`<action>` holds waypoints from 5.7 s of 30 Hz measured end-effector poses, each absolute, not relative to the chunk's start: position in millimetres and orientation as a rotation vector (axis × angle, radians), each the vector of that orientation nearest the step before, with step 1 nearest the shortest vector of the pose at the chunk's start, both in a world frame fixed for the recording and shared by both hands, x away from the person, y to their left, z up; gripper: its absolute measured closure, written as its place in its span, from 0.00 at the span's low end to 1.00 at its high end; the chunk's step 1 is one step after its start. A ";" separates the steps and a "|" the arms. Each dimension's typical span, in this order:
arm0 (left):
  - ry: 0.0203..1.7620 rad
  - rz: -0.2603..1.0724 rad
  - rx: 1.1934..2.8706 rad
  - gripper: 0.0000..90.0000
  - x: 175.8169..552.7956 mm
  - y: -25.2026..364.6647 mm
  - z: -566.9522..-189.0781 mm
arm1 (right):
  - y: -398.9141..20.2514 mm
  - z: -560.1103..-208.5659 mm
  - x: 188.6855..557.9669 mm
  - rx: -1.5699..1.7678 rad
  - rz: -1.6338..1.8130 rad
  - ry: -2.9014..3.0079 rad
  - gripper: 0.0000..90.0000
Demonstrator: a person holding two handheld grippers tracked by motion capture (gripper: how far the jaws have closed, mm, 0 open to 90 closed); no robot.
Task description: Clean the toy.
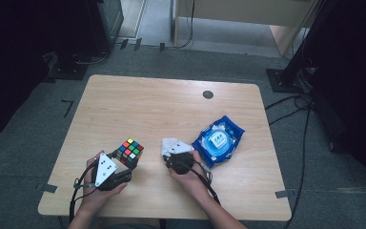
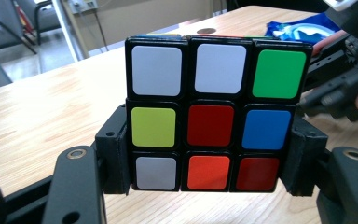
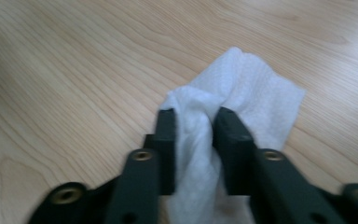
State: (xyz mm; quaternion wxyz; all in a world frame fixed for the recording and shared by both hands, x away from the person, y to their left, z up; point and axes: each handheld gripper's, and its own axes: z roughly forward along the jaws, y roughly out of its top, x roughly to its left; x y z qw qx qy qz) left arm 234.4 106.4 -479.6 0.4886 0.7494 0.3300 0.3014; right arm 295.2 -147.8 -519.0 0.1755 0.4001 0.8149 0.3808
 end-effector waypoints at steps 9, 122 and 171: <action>0.700 0.650 1.851 0.37 239.4 86.5 -478.8 | -175.7 -486.2 283.1 1.103 1.343 2.164 0.94; 0.598 0.529 1.789 0.38 246.1 63.6 -463.9 | -206.3 -477.3 272.7 1.134 1.601 2.152 0.91; 0.847 0.199 1.686 0.34 278.0 63.8 -450.6 | -206.6 -480.8 254.5 0.588 1.378 2.013 0.39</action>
